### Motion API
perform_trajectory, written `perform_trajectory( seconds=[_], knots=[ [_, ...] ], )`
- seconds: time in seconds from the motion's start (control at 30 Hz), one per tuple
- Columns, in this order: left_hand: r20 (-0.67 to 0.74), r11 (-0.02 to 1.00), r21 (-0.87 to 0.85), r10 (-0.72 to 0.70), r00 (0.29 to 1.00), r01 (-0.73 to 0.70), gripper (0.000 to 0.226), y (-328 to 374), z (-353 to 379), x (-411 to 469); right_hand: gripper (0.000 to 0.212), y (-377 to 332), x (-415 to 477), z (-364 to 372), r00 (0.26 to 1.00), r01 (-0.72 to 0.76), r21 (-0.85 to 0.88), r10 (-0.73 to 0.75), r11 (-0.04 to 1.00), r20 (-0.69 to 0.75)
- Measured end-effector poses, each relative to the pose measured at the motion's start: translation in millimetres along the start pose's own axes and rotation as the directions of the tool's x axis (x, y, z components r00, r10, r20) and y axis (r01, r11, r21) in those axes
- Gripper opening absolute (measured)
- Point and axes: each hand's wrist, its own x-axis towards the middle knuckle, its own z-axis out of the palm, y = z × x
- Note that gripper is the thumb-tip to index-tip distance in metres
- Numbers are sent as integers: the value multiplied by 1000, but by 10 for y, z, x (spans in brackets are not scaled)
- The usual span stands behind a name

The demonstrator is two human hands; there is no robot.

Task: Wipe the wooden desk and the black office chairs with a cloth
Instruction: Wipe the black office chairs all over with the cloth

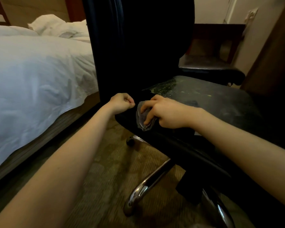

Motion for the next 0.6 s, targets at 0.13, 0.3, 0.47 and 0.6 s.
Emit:
perform_trajectory(
  seconds=[0.13, 0.3, 0.47, 0.6],
  knots=[
    [-153, 993, -105, 37, 988, -54, 30, -84, -169, -142, 51, -250, 420, 1, 992, -58, -78, 48, 995, -115],
    [-169, 993, 80, 97, 981, -84, 35, -120, -369, -207, 42, -516, 669, 93, 990, -112, -244, 87, 963, -110],
    [-91, 996, 52, 83, 992, -79, 17, -124, -177, -196, 41, -520, 335, 147, 998, -41, -366, 25, 930, -50],
    [-106, 999, 46, 4, 994, 0, 21, -205, -24, -127, 46, -462, 133, 114, 999, -15, -315, 4, 949, -33]
  ],
)
